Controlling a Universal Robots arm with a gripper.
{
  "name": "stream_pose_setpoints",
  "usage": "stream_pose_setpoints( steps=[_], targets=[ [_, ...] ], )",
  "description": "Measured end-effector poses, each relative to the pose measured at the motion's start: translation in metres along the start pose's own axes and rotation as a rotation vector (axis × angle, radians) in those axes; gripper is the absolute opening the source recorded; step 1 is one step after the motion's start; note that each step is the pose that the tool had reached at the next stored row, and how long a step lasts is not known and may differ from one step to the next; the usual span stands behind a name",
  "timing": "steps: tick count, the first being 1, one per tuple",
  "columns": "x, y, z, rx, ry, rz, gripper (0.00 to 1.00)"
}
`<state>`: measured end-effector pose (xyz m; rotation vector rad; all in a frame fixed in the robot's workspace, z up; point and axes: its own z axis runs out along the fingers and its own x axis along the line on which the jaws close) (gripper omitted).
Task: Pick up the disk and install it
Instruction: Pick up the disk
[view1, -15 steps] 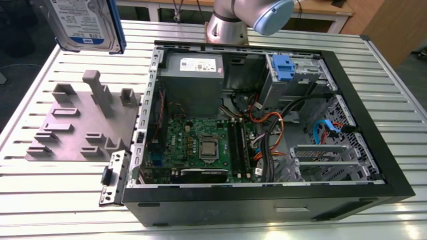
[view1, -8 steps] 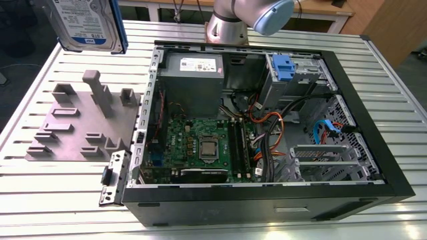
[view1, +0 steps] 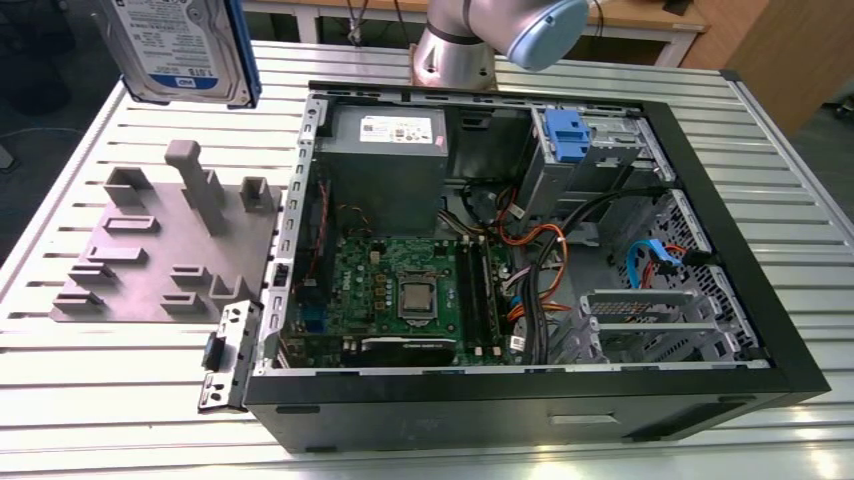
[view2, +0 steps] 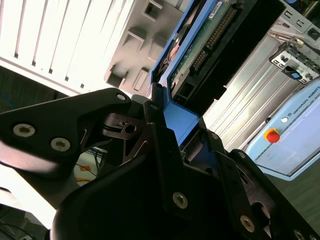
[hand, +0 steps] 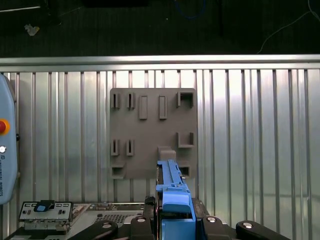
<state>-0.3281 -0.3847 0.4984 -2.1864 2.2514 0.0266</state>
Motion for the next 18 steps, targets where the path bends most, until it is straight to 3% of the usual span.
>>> stream_pose_setpoints(
  steps=[18],
  targets=[
    [-0.0003,-0.0102,-0.0001,0.0,0.0,0.0,0.36]
  ],
)
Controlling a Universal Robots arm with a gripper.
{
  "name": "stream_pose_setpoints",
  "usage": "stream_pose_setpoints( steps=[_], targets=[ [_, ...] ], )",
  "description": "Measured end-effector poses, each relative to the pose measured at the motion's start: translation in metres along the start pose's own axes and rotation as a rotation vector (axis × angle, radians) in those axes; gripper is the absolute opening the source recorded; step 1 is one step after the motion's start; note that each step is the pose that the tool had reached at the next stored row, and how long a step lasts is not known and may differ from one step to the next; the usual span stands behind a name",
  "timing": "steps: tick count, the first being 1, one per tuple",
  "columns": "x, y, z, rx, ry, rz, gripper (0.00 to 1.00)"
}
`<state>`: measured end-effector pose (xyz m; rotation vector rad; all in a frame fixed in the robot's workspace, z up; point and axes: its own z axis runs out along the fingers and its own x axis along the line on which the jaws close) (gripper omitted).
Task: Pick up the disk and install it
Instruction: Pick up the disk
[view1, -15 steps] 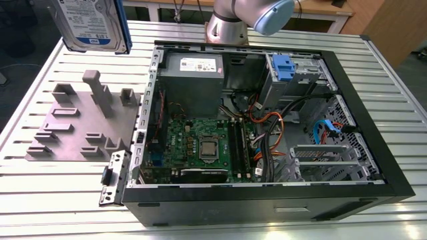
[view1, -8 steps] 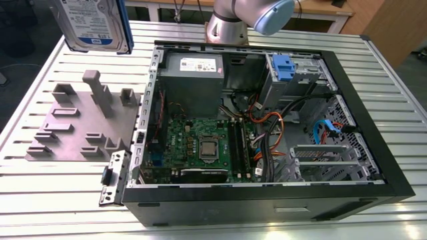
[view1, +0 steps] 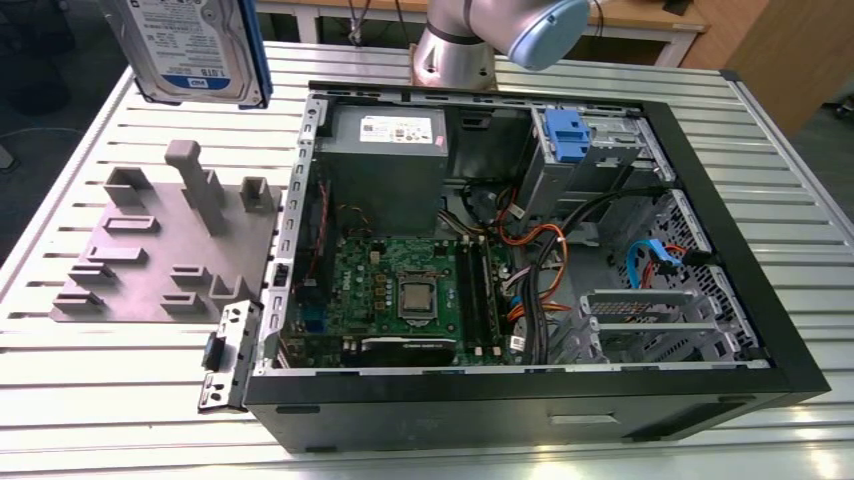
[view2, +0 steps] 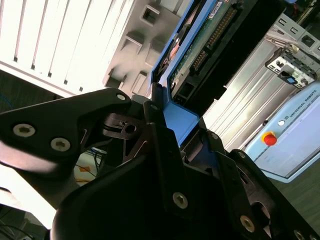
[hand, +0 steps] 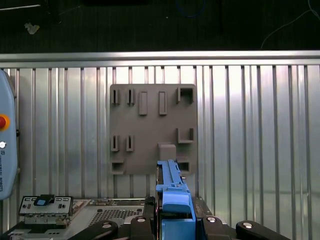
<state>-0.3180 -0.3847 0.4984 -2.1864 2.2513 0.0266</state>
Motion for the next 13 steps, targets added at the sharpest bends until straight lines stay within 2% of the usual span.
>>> stream_pose_setpoints(
  steps=[13],
  targets=[
    [-0.0002,-0.007,-0.0001,0.0,0.0,0.0,0.36]
  ],
)
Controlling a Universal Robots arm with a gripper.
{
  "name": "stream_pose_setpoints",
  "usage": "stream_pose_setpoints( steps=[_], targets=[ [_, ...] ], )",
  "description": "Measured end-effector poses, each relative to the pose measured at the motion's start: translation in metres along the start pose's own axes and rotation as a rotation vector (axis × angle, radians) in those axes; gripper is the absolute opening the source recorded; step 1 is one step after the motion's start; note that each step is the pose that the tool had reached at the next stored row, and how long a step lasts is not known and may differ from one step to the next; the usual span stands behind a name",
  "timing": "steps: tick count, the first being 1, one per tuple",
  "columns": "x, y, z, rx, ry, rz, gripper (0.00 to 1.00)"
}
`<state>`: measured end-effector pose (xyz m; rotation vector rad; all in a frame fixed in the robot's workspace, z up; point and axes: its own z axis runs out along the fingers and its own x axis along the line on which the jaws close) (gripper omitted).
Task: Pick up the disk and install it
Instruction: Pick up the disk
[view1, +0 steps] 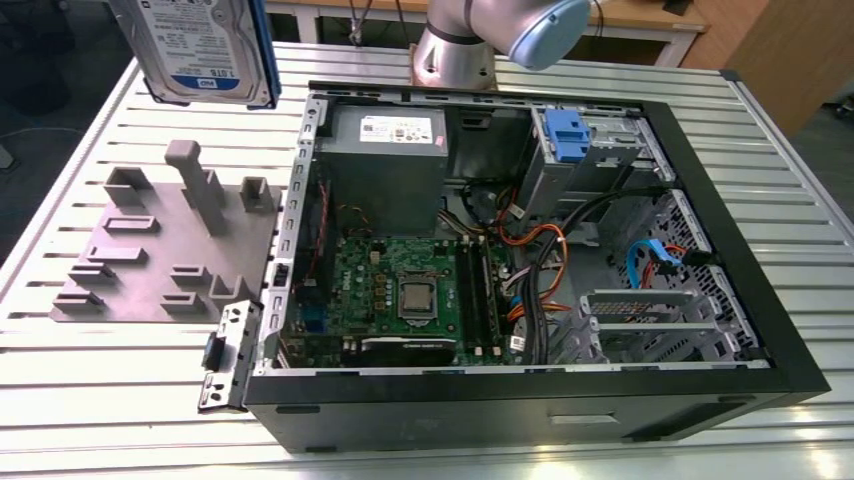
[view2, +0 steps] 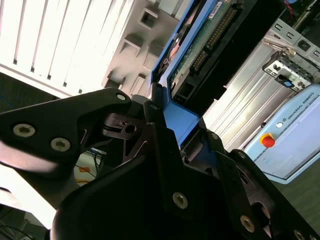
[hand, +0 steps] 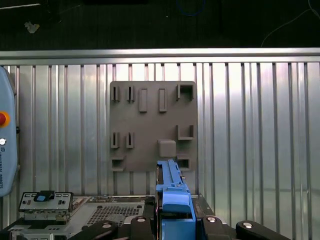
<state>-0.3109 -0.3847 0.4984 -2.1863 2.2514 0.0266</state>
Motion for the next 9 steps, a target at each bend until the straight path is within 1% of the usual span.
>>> stream_pose_setpoints(
  steps=[9],
  targets=[
    [-0.0002,-0.0056,0.0,0.0001,-0.0001,0.0,0.36]
  ],
)
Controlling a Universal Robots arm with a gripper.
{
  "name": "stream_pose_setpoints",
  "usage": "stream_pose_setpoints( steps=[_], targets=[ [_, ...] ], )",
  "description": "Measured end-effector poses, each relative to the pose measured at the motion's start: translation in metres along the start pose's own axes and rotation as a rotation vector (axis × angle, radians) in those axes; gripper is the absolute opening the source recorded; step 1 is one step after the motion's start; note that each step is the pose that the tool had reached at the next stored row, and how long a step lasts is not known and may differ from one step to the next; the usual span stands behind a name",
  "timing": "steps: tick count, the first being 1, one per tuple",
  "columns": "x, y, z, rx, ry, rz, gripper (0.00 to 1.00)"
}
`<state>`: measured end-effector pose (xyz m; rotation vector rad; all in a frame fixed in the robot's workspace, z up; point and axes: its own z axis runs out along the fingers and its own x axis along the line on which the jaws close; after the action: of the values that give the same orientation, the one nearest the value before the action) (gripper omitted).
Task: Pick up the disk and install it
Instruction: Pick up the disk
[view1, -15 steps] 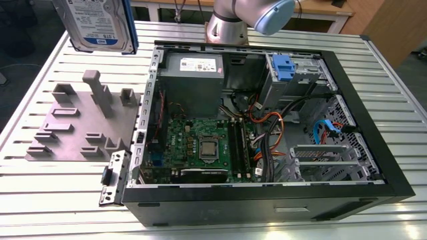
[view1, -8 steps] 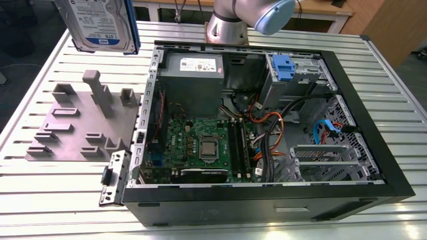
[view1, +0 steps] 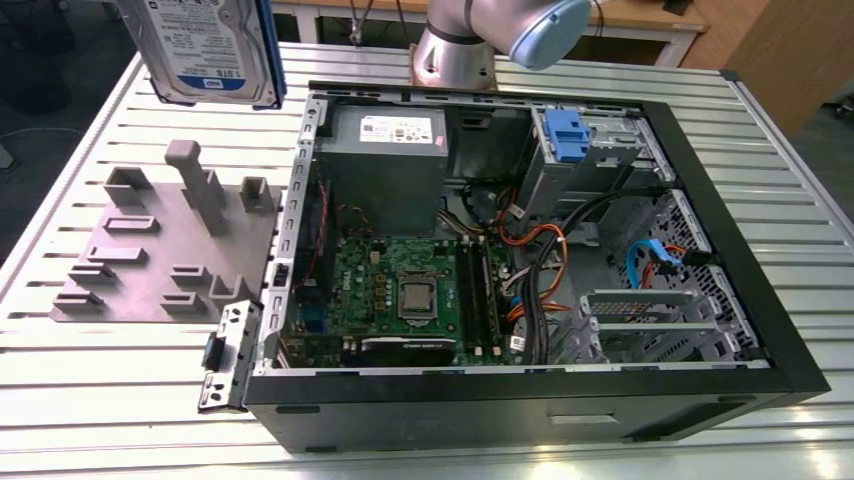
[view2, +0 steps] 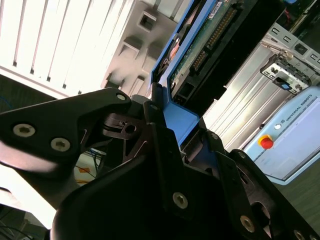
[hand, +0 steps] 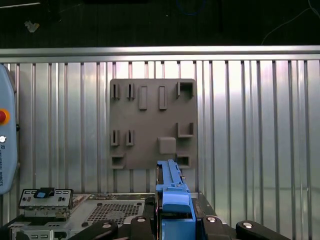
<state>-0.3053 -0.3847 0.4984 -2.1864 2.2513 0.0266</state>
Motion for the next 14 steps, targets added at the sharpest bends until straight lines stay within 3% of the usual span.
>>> stream_pose_setpoints(
  steps=[14],
  targets=[
    [-0.0002,-0.0061,-0.0001,-0.0001,0.0001,0.0,0.36]
  ],
)
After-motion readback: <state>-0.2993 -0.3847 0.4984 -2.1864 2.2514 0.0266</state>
